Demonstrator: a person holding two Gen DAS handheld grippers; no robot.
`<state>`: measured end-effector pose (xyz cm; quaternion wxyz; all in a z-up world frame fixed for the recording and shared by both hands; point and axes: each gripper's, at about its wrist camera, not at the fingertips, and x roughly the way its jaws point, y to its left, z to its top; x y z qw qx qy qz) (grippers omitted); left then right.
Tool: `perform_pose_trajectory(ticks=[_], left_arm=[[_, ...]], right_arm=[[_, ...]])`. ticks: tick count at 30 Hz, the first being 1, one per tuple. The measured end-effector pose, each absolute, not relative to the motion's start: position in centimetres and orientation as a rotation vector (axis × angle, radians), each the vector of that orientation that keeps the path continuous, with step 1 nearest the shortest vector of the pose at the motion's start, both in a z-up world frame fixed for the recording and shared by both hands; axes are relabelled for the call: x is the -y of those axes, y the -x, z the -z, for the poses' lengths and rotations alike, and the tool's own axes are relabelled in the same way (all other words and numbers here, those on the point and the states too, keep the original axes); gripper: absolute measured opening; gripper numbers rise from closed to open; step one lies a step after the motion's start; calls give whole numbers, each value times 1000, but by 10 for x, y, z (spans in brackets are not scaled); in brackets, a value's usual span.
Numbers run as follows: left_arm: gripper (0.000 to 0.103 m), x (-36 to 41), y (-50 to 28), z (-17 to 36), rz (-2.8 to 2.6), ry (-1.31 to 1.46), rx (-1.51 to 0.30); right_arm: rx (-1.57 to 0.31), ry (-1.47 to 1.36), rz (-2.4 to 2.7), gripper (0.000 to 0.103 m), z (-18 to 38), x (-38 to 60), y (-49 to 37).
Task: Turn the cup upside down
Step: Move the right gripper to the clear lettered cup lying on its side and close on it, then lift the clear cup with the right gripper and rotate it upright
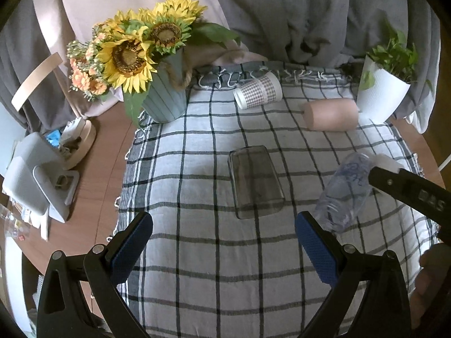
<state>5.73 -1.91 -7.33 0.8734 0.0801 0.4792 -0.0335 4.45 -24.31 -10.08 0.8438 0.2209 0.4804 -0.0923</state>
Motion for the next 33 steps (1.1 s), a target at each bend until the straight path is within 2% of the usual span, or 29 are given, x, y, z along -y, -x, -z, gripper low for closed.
perform_pose_trajectory(ticks=[14, 25, 33], left_arm=[[103, 22, -88, 108, 70, -213, -1083], [103, 18, -93, 126, 43, -225, -1125], [103, 11, -87, 128, 28, -212, -1131]], right_arm=[[-1146, -591, 297, 95, 171, 246, -93], [-1183, -578, 329, 83, 193, 239, -108], [-1166, -539, 285, 81, 191, 234, -107]])
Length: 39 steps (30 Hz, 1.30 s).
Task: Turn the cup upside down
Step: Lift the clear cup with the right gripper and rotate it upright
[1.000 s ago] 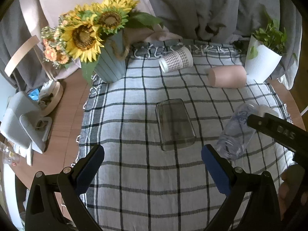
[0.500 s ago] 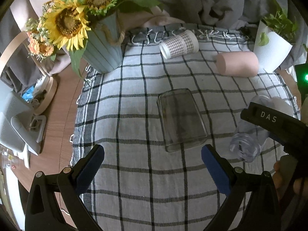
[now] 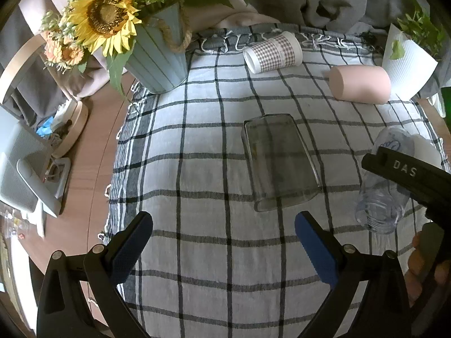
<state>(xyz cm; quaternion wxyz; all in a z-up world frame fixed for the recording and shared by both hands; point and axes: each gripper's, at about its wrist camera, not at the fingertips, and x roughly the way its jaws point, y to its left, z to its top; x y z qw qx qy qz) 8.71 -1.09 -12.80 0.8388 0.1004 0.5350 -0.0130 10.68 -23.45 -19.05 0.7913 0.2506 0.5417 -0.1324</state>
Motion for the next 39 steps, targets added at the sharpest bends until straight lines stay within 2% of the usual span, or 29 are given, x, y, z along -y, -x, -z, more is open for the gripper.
perform_pose_trajectory(ticks=[8, 12, 23, 31, 39], left_arm=[[103, -3, -75, 121, 21, -163, -1117], [103, -9, -66, 122, 12, -147, -1125], [102, -15, -38, 146, -3, -171, -1209], [102, -22, -31, 169, -55, -123, -1292], [102, -24, -28, 175, -102, -115, -1299]], right_arm=[[-1117, -457, 199, 81, 151, 224, -86], [-1155, -397, 140, 81, 137, 213, -73], [-1324, -220, 10, 81, 163, 175, -46], [-1365, -128, -28, 81, 180, 162, -39], [-1374, -79, -44, 81, 189, 158, -38]])
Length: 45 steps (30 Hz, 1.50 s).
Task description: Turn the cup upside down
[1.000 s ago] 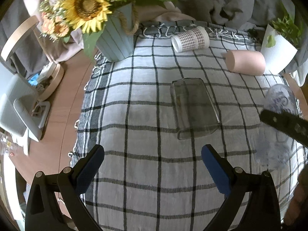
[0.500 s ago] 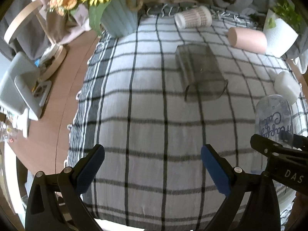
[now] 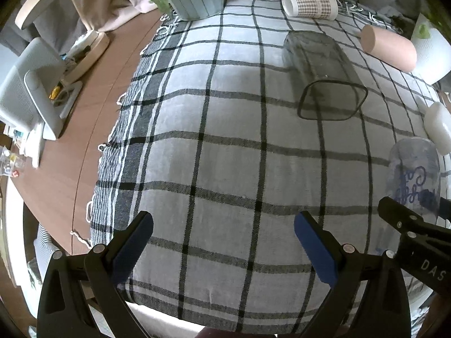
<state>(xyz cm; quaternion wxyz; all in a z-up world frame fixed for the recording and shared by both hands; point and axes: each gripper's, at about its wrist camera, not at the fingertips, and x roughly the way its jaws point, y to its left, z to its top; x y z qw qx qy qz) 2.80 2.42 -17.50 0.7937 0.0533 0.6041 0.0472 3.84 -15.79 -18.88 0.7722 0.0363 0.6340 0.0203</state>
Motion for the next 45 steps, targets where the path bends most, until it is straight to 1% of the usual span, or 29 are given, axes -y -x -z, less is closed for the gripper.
perform_pose_trajectory(ticks=[7, 10, 14, 18, 23, 31, 37, 39, 41, 42, 43, 44, 45], left_arm=[[102, -24, -30, 165, -85, -115, -1296], [102, -19, -30, 154, -55, -110, -1284], [102, -3, -30, 137, 43, -89, -1291], [102, 29, -31, 123, 149, -115, -1285], [102, 72, -37, 124, 297, -118, -1331], [102, 125, -54, 142, 364, -212, -1356], [96, 143, -65, 163, 343, -243, -1401], [91, 146, -69, 170, 336, -246, -1426], [89, 150, -71, 177, 329, -242, -1439], [86, 153, -71, 179, 322, -244, -1444], [78, 154, -72, 182, 316, -245, -1453], [72, 155, -72, 184, 320, -235, -1461], [72, 156, -72, 185, 320, -232, -1464]], right_arm=[[-1351, -144, -44, 82, 178, 164, -38], [-1276, -159, -15, 86, 153, 172, -27], [-1196, -221, 24, 86, 121, 191, -11], [-1121, -292, 113, 86, 98, 217, 4], [-1053, -362, 224, 86, 80, 257, 25], [-1027, -434, 308, 86, 83, 294, 46], [-1027, -463, 310, 86, 90, 309, 50], [-1030, -470, 296, 86, 92, 312, 50], [-1035, -479, 286, 86, 94, 316, 49], [-1034, -478, 283, 86, 94, 317, 48], [-1034, -476, 281, 86, 95, 318, 48], [-1036, -472, 280, 86, 96, 320, 47], [-1037, -471, 280, 86, 96, 321, 47]])
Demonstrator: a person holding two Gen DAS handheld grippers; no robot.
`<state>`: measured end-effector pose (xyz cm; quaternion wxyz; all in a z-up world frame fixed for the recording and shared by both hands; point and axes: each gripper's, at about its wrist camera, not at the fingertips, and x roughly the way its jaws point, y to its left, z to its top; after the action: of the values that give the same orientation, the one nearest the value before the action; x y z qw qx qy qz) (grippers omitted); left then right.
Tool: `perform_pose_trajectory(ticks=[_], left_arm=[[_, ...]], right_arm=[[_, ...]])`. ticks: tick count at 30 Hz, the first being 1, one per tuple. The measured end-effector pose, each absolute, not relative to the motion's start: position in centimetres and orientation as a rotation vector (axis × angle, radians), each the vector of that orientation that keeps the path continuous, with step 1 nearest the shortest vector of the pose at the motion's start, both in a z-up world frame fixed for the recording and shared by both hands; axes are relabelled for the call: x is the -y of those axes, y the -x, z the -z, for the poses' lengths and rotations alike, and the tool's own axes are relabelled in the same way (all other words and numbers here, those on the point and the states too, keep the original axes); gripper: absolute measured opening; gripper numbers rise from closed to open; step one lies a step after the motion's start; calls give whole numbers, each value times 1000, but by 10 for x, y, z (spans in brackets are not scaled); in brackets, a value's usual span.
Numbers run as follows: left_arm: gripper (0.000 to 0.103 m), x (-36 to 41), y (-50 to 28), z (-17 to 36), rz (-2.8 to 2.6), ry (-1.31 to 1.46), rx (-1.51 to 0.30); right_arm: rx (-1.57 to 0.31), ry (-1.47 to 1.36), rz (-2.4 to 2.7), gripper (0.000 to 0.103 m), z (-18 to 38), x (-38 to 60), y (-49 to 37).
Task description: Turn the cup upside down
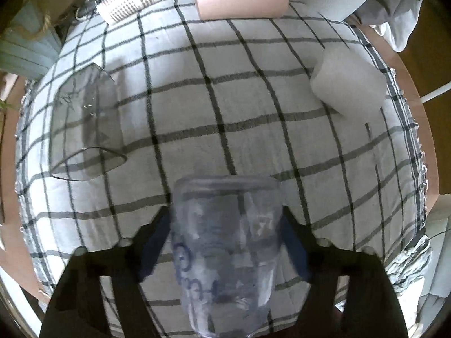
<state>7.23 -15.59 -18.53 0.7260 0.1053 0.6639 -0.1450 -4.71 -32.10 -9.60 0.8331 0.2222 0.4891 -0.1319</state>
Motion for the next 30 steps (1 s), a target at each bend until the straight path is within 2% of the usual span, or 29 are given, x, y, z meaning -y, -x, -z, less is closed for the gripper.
perform_pose_trajectory(ticks=[17, 30], left_arm=[[71, 152, -51, 130, 271, -93, -1262], [72, 151, -12, 125, 296, -106, -1209]], right_arm=[[-1005, -435, 222, 86, 84, 334, 47], [-997, -378, 225, 86, 80, 341, 52]])
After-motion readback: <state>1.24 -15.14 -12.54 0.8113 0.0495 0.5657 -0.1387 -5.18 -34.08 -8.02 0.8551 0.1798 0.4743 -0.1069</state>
